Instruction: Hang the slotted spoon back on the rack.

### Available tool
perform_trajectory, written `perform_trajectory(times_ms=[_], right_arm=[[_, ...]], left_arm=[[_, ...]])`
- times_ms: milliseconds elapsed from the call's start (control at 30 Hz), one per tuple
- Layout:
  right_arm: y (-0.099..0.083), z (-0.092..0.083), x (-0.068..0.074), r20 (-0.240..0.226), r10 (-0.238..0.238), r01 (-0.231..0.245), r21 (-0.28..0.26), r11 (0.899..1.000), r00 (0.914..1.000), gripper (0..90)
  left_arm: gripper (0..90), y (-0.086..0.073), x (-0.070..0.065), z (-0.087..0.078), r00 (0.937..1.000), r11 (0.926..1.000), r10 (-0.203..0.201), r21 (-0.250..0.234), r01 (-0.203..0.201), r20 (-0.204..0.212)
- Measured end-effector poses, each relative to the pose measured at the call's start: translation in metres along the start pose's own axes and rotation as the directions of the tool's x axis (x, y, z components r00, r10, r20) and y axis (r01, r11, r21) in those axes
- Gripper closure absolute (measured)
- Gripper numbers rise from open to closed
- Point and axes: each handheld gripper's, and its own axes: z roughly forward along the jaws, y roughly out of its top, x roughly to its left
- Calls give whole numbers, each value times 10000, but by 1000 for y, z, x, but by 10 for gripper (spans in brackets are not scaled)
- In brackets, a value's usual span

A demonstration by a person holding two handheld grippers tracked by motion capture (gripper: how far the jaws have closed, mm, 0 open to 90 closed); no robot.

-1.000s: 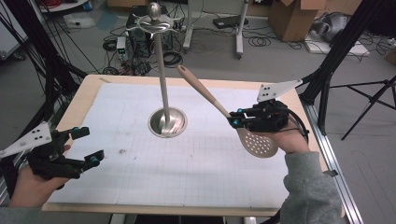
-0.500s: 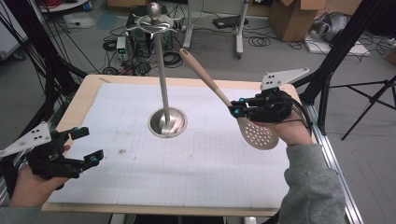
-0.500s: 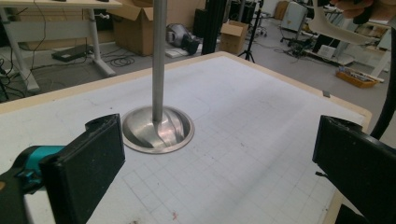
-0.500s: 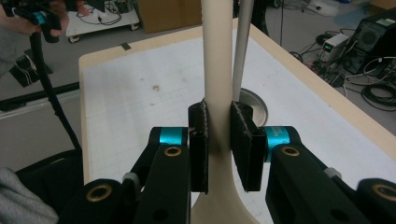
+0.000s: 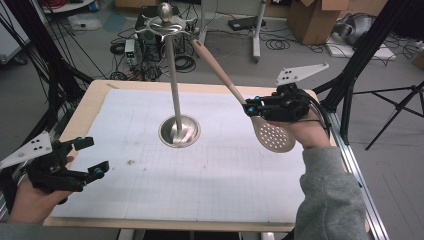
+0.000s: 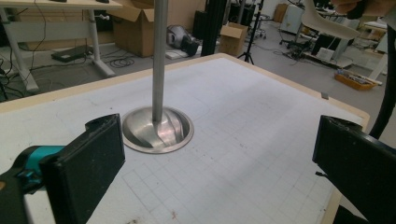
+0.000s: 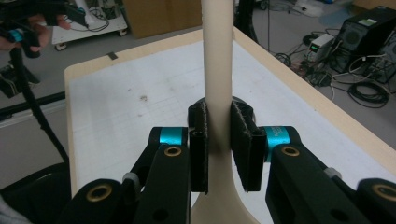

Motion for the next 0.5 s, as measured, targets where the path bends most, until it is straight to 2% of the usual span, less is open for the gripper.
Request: perform_trajectory(times_ms=[133,233,500], right_arm=[[3,3,-1,143,119,-117,-110,9999,9998,779],[7,6,-1,284,38,-32,-203,9998,9996,778],[11,10,-3,347,225,-213,-342,9992,9991,778]], left_arm=[[26,-1,0,-1,10000,10000,-3,48,3,-24],[26,-1,0,-1,10000,10000,-64,23,64,-48],[26,-2,-1,-3,10000,10000,-4,48,4,-29]])
